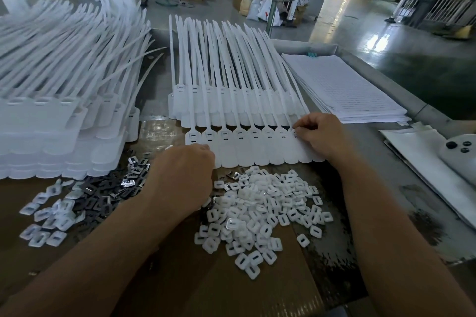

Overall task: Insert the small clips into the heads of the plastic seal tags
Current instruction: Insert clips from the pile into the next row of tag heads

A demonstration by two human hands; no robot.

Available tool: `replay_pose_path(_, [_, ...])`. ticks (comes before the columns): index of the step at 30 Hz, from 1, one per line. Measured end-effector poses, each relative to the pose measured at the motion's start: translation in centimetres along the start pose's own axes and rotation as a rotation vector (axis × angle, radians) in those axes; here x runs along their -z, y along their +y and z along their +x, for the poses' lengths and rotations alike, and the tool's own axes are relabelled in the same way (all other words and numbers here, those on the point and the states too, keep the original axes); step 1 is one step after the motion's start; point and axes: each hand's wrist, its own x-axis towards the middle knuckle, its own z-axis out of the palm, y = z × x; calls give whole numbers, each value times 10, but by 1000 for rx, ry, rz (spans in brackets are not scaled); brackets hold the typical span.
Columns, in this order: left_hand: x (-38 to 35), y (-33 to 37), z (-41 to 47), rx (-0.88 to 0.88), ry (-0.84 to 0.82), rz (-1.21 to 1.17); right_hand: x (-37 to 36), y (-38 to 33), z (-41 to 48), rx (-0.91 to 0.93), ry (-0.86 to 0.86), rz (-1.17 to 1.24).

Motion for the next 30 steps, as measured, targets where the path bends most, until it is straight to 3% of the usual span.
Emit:
replay_pose_path(14, [0,0,1,-5,9,-14,-5,-3,2,-52,53,-96])
replay_pose_path(25, [0,0,1,10,-13,-15,0,0,4,-4,-17,-79])
replay_pose_path(30, [0,1,0,12,-6,-12,2,2,1,45,-68,-266])
